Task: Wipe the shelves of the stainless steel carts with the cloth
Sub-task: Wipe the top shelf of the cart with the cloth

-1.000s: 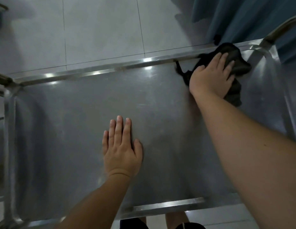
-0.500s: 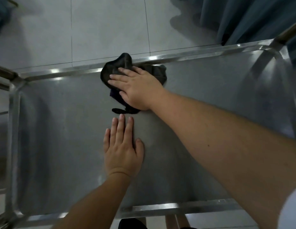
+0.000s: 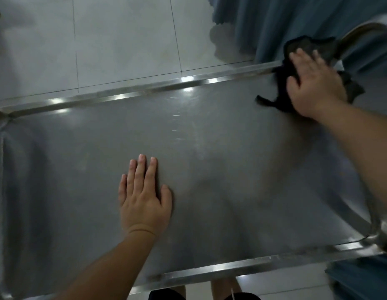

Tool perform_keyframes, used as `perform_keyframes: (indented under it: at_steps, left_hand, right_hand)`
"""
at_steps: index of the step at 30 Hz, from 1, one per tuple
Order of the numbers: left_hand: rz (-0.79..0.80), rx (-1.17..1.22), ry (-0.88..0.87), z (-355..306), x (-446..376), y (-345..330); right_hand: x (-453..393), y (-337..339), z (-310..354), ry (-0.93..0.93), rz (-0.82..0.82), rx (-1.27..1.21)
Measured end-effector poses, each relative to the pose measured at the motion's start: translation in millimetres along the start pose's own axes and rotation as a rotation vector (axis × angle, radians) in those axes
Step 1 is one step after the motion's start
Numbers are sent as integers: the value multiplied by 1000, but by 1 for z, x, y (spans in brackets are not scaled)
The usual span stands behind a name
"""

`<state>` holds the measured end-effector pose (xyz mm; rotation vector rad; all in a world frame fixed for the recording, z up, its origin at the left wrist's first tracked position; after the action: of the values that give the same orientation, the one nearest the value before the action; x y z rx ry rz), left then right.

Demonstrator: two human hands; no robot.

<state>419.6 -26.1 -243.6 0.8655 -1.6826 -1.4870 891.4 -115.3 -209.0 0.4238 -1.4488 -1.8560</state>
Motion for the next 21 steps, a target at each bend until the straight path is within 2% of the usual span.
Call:
perform_keyframes:
  at_steps: [7, 11, 15, 18, 21]
  left_hand:
    - [19, 9, 21, -4, 1, 6]
    - [38, 8, 11, -4, 1, 7]
    - [58, 20, 20, -4, 1, 7]
    - [64, 17, 15, -6, 1, 8]
    - [61, 14, 9, -5, 2, 7]
  right_hand:
    - [27, -6, -27, -51, -5, 2]
    - [113, -14, -42, 5, -22, -34]
    - [223, -30, -69, -16, -3, -15]
    - [303, -47, -92, -65, 92, 39]
    - [335, -59, -103, -87, 209, 86]
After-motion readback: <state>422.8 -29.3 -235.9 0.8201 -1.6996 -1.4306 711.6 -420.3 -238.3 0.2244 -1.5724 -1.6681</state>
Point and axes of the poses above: each hand's wrist, its own x-axis away from the middle knuckle, its own y-axis out of the back of the hand, z = x × y, the point moved 8 cm from there along -x, towards the middle knuckle, and after that the axes turned 9 degrees about -x, right-handed, at the moved point
